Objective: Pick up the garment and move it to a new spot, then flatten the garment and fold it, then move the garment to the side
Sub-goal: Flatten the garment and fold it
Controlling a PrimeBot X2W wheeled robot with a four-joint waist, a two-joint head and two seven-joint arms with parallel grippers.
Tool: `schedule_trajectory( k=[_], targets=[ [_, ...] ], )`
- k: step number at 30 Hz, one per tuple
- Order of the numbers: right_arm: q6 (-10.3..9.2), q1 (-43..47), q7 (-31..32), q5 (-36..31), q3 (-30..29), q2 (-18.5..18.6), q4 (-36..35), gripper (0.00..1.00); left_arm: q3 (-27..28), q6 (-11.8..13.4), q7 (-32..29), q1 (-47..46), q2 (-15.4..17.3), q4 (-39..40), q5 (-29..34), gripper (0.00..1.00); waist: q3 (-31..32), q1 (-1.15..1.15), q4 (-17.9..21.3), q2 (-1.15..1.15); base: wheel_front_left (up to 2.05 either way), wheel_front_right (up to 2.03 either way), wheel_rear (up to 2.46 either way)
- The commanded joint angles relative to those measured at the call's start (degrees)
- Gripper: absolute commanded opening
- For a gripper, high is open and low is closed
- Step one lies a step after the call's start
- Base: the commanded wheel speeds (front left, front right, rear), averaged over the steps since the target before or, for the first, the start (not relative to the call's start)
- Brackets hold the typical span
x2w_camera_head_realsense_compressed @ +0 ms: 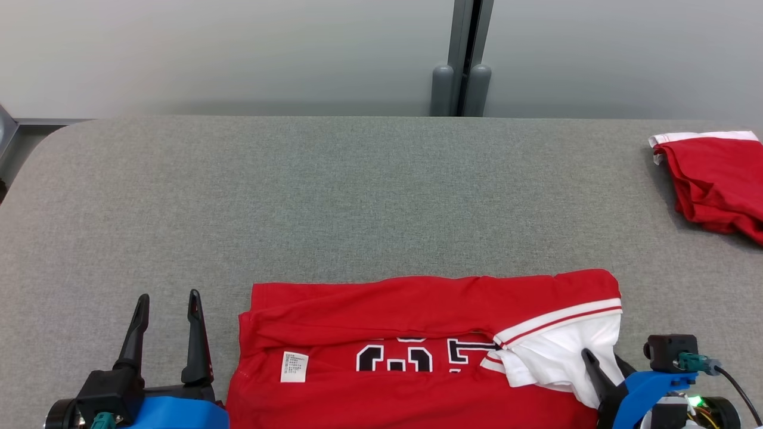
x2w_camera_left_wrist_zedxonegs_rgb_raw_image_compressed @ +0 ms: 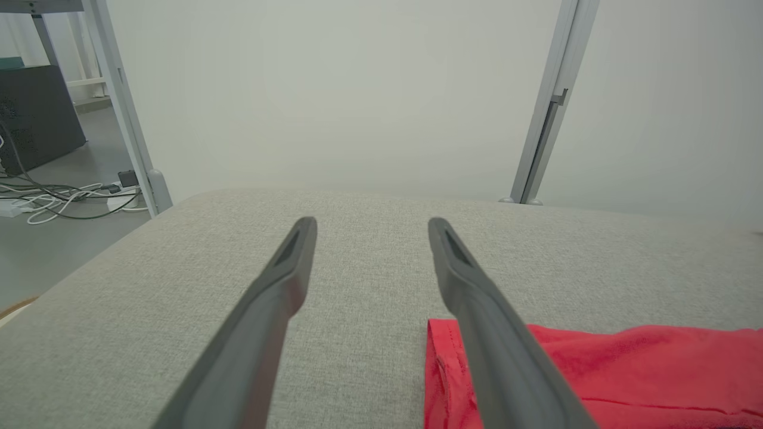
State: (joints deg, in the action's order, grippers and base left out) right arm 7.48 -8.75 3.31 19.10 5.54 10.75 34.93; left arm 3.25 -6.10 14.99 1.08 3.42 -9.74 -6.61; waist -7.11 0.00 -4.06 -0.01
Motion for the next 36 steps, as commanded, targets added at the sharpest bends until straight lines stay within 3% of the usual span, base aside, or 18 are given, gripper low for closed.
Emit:
schedule_trajectory(
  k=[1,2,10,23,28,36],
  targets=[
    [0.03,1.9,2.1,0.1,1.7,-1.0,3.4,0.34,0.6,-0.3,0.3,0.1,-0.1,-0.3,0.3,1.00,0.2,0.00,0.0,0.01,0.00,0.00,0.00],
    [0.03,1.6,2.3,0.5,1.8,-1.0,4.1,0.00,0.7,-0.3,0.3,0.1,-0.1,-0.4,0.5,1.00,0.2,0.00,0.1,0.01,0.00,0.00,0.00],
    [-0.10,-0.3,-0.8,2.3,1.0,1.0,5.5,0.00,1.1,-0.6,0.3,1.1,-0.4,-0.7,0.8,1.00,1.0,0.00,0.7,0.01,0.00,0.00,0.00],
    [-0.03,1.1,-3.0,3.3,-5.2,9.9,2.6,0.00,1.0,-0.7,0.3,1.9,-0.5,-0.6,1.1,1.00,2.3,0.00,2.2,0.01,0.00,0.00,0.00],
    [-0.02,2.2,-1.9,3.6,-5.5,10.0,-1.7,0.00,0.7,-0.4,0.3,2.3,-0.5,-0.6,0.5,1.00,2.7,0.00,2.8,0.01,0.00,0.00,0.00],
    [0.02,4.5,0.7,4.7,-4.0,7.0,-13.5,0.00,0.7,-0.2,0.3,2.1,-0.5,-0.6,0.2,1.00,2.6,0.00,3.5,0.01,0.00,0.00,0.00]
  ],
)
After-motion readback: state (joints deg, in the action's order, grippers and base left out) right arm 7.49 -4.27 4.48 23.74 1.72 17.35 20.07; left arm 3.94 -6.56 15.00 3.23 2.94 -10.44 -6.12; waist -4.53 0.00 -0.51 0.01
